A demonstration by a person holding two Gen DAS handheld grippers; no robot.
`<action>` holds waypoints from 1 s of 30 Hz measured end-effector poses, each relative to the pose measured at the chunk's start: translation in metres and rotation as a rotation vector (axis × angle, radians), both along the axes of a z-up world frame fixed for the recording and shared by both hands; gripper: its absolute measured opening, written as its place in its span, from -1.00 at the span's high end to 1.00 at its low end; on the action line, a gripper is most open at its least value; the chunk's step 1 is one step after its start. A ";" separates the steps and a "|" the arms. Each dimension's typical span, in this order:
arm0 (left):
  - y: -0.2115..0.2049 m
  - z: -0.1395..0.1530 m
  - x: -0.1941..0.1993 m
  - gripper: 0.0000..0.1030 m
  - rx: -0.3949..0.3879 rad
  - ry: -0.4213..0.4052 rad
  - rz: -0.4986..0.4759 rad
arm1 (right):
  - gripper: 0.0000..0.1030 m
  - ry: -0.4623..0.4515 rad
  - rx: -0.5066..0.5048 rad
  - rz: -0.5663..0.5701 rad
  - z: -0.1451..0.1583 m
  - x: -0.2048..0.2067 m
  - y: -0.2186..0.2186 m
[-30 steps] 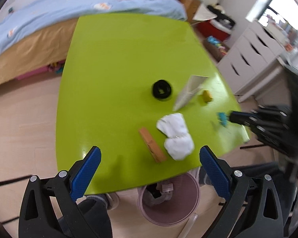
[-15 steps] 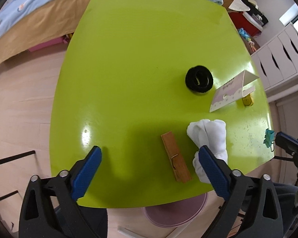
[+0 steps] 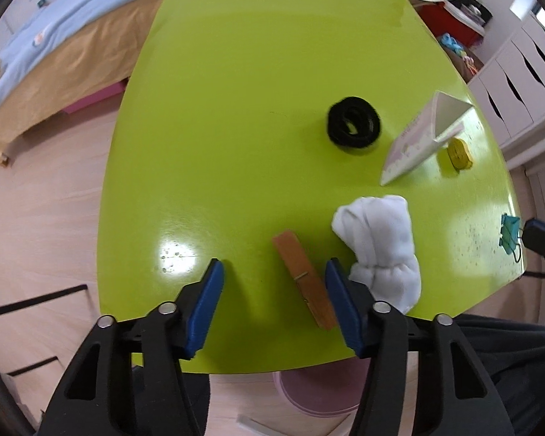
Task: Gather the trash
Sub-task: 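Reach the left gripper to the wooden clothespin and close on it, then carry the clothespin with the left gripper while the right gripper carries the clip over the wastebasket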
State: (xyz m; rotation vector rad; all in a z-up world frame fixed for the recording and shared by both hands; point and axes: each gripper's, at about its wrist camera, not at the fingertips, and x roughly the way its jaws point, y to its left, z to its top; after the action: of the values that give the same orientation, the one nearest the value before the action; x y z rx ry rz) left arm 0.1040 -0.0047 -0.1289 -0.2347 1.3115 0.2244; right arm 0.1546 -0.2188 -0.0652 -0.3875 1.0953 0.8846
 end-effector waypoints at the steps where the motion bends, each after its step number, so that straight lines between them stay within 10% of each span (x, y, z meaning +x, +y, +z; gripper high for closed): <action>1: -0.002 0.001 0.000 0.12 -0.001 -0.004 -0.012 | 0.99 0.000 0.000 0.000 0.000 0.000 0.000; 13: -0.012 0.006 -0.007 0.75 -0.012 -0.045 -0.124 | 0.99 0.010 0.027 -0.012 -0.002 -0.006 -0.003; 30: -0.019 0.067 -0.057 0.75 -0.007 -0.268 -0.250 | 0.99 -0.024 0.129 -0.021 0.026 -0.034 -0.015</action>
State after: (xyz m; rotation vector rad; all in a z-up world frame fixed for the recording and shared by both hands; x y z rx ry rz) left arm 0.0472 -0.0238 -0.0623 -0.1001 1.0632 -0.0240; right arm 0.1206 -0.2334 -0.0391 -0.2791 1.0126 0.9245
